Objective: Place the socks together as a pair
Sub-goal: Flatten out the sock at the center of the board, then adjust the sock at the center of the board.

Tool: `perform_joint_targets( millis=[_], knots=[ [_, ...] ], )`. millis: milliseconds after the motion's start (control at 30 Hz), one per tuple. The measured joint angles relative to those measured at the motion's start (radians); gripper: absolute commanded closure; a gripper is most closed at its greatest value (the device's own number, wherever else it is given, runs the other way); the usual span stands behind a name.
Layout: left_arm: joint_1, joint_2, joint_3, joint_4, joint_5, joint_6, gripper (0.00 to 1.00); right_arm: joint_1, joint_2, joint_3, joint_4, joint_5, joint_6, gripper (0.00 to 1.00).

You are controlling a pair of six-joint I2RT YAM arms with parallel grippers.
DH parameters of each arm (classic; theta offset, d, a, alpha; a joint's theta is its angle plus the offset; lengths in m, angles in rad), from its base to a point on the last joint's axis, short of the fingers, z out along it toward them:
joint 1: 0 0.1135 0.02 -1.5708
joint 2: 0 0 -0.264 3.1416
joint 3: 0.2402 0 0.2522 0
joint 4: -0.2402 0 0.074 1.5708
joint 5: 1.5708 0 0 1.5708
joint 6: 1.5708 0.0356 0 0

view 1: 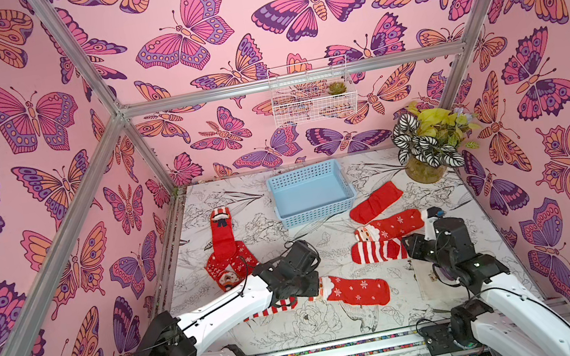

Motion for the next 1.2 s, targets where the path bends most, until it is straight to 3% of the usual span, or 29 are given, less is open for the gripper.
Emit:
perform_joint_targets(
  millis=[33, 133, 233, 367, 567, 867, 1200],
  knots=[
    [-0.019, 0.024, 0.006, 0.019, 0.001, -0.009, 0.92, 0.088, 0.007, 0.014, -0.016, 0.032, 0.012, 0.79],
    [-0.054, 0.106, 0.012, 0.066, 0.002, -0.028, 1.00, 0.314, 0.043, 0.031, -0.051, 0.117, 0.071, 1.00],
    [-0.058, 0.170, 0.008, 0.093, -0.009, -0.055, 1.00, 0.468, 0.127, 0.031, -0.082, 0.184, 0.155, 1.00],
    [-0.058, 0.185, -0.023, 0.132, -0.028, -0.079, 1.00, 0.561, 0.243, 0.031, -0.097, 0.245, 0.229, 1.00],
    [-0.058, 0.208, -0.035, 0.179, -0.053, -0.100, 1.00, 0.591, 0.387, 0.032, -0.060, 0.277, 0.297, 1.00],
    [-0.048, 0.192, -0.083, 0.252, -0.061, -0.125, 1.00, 0.591, 0.484, 0.032, 0.003, 0.347, 0.377, 1.00],
    [-0.043, 0.181, -0.111, 0.292, -0.061, -0.129, 1.00, 0.573, 0.553, 0.074, 0.000, 0.444, 0.358, 1.00]
  ],
)
